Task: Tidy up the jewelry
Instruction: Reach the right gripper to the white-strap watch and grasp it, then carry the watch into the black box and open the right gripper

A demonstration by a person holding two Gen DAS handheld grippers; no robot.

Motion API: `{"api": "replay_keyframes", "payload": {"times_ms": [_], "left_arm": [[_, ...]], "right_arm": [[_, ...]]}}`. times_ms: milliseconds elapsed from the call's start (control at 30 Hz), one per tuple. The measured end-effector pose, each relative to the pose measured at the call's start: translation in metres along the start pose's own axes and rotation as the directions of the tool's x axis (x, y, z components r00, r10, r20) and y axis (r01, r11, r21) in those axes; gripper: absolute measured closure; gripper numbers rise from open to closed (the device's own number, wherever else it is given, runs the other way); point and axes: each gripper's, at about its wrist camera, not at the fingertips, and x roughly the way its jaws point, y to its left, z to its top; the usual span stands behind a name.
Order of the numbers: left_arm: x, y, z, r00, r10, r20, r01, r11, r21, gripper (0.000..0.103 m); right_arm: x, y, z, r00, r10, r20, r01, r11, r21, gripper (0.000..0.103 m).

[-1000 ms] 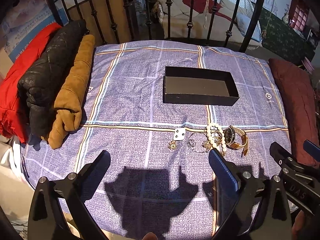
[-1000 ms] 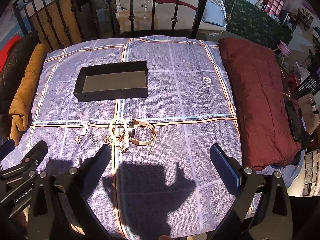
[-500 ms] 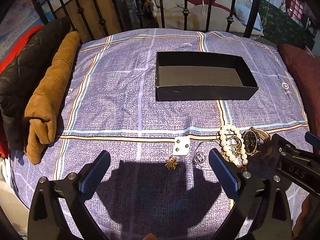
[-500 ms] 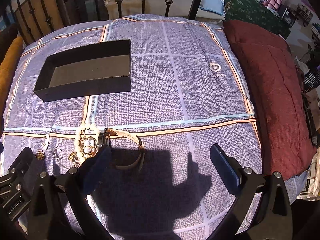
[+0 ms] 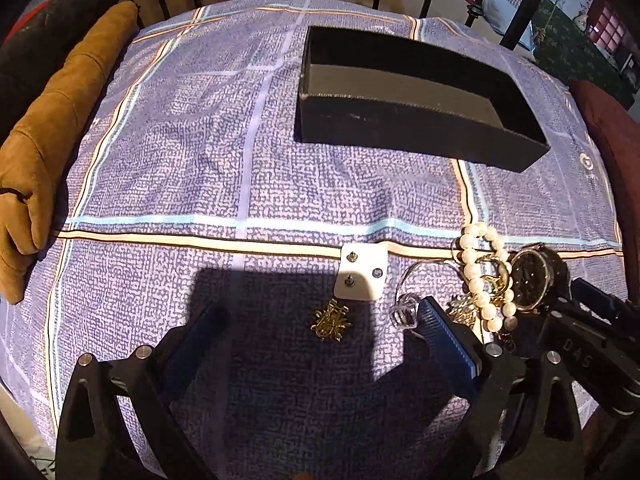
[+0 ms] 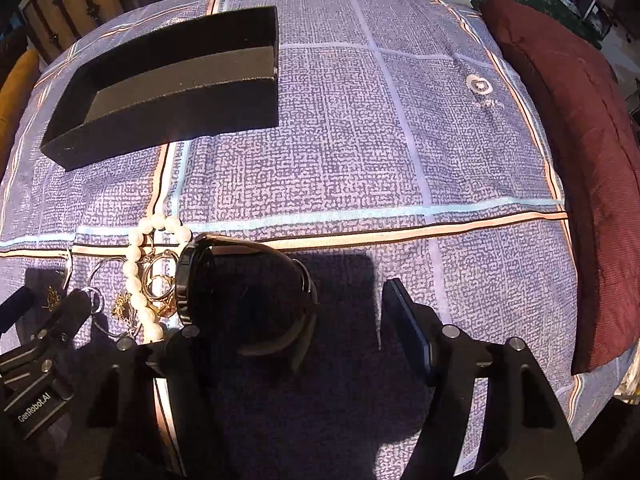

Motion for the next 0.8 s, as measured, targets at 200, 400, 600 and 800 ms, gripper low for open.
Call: {"api": "replay_keyframes", "payload": {"times_ms": [200,400,600,800], "left_arm": [[-0.003,-0.009,-0.003,1.0,0.025,0.008,-0.026,0.999,0.039,0.007],[-0.017,-0.008,0.003,1.0,0.008,0.003,-0.008,0.999,0.036,0.034],[-0.029,-0.009,0.012,0.999,-0.019,-0.029,0.021,0.998,0.051,0.088],[-0.054,-0.013,0.02,0.999,-0.037,0.014,0.037,0.998,0.056,0.1]], "right_arm": [[-0.012,0.011,-0.001,0.999,0.053,0.001,-0.053,0.998,-0.045,0.095],[-0.027,0.005,-0.001,0.995,0.1,0.015,-0.1,0.995,-0.027,0.095],[-0.05,0.005,-0.011,0.994,0.099,0.048,-0.097,0.995,-0.035,0.095],[-0.078,0.001,0.0,0.988,0.118,0.101,-0.117,0.993,-0.014,0.095]]}}
